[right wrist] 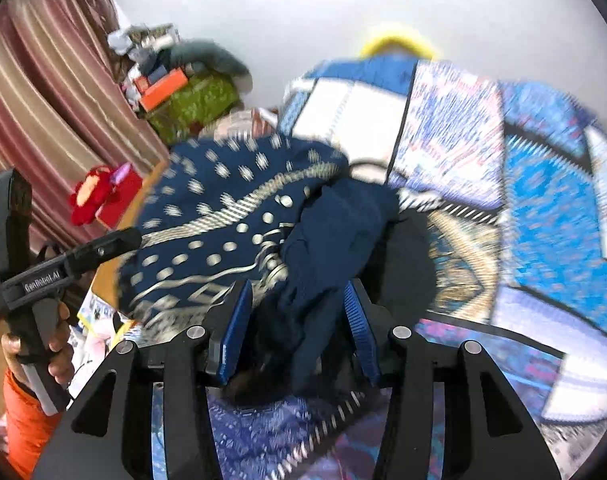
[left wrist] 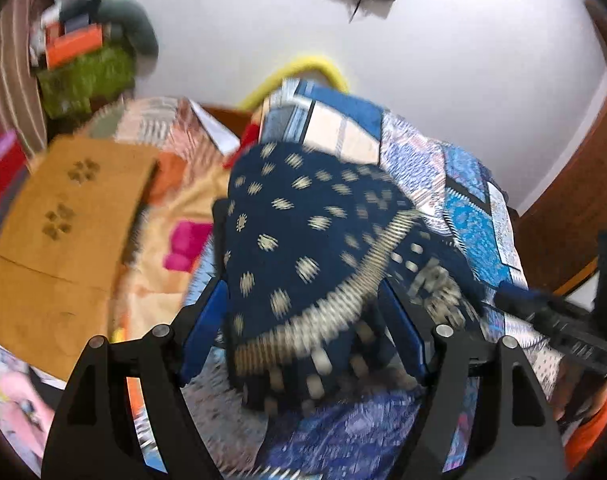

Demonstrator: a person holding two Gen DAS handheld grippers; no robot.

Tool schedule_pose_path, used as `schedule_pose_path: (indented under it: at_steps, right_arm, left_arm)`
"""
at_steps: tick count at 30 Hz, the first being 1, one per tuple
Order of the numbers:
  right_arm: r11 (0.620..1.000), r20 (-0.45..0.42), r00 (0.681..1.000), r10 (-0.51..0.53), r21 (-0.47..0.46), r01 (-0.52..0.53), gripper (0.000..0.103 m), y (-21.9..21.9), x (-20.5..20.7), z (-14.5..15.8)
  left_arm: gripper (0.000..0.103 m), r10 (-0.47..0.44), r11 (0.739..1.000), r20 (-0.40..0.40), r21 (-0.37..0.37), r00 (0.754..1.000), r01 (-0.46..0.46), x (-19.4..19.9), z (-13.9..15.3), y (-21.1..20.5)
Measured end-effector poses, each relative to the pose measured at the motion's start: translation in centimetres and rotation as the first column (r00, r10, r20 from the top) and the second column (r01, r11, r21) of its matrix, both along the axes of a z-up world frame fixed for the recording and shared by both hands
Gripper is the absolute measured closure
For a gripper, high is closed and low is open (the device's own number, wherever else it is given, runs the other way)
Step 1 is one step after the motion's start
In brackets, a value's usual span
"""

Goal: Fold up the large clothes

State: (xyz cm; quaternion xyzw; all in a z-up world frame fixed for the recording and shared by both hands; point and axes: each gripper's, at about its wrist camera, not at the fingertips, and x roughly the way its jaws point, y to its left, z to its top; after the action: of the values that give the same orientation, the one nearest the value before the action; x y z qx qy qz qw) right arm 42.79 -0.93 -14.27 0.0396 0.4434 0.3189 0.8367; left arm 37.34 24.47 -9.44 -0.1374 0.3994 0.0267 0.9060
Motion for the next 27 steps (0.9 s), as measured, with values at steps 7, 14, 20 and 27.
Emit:
schedule_pose_path:
  at_steps: [7, 14, 20, 27]
  right_arm:
    - [0.990, 0.212, 0.976, -0.046, 0.137, 0.017, 0.059, -2.6, -6.2, 9.6]
    - [0.969, 0.448, 0.890, -0.082, 0.245, -0.035, 0.059, -3.9, -16.4, 17.1]
    - [0.964, 0.604, 0.788, -0.119, 0.259, -0.052, 0.059, -4.4, -24.3, 18.7]
    - [0.972, 0.652, 0.744, -0.143, 0.234, -0.018, 0.040, -4.1, -28.7, 17.1]
  left_arm:
    - [0.027, -0.025, 0.993, 0.214, 0.121, 0.976, -0.001, -10.0, 9.7, -3.3]
    - [0.027, -0.051, 0.970, 0.481, 0.234, 0.875, -0.072, -22.2, 17.7, -8.6]
    - [0.027, -0.046, 0.963, 0.619, 0.236, 0.784, -0.129, -30.2, 19.3, -12.0]
    - [0.015, -0.016, 0.943, 0.666, 0.257, 0.745, -0.210, -34.5, 17.5, -14.9]
